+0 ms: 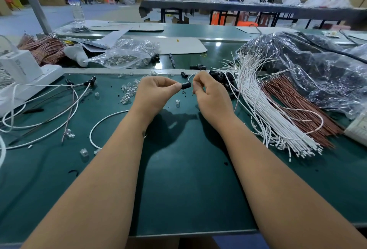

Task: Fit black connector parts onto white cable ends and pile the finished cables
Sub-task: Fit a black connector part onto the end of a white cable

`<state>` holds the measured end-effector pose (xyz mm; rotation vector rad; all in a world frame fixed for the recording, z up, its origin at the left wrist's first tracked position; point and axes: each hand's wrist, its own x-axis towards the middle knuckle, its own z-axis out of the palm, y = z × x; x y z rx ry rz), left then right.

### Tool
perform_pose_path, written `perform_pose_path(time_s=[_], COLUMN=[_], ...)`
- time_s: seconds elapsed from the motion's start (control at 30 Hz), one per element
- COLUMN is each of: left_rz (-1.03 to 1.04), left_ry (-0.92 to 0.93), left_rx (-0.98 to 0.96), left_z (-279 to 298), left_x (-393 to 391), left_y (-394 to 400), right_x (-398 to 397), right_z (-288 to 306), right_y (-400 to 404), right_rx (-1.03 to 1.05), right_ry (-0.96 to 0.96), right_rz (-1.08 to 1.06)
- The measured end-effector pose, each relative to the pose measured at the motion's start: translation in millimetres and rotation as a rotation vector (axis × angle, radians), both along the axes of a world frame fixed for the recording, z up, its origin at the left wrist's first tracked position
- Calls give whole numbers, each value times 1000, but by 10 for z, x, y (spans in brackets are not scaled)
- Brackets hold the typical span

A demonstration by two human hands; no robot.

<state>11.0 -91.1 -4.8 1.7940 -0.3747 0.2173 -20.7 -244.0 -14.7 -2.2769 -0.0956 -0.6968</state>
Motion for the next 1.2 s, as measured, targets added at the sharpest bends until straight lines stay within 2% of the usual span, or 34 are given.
perform_pose_path(time_s=[0.1, 0.33, 0.53, 0.67, 0.9, 1.1, 1.2], left_rz=[-12, -1, -18, -35, -37, -21, -3], left_ry=[11, 19, 31, 35, 48, 38, 31], left_rx=[-2, -35, 24, 72, 84, 101, 54], left_z=[-6, -3, -24, -21, -40, -71, -84], left_x=[-15, -34, -29, -29, -20, 30, 53], left_y=[-5, -22, -39, -47, -39, -39, -28], right_x=[-13, -43, -150, -141, -92, -84, -70], right_z=[38, 254, 303, 234, 195, 216, 231], right_y=[-28, -346, -764, -836, -709, -706, -602], right_rx=[-41, -226, -208, -154, -287, -100, -40], right_ry=[3, -21, 158, 236, 339, 170, 38], right_rz=[-97, -483, -766, -730, -645, -648, -541])
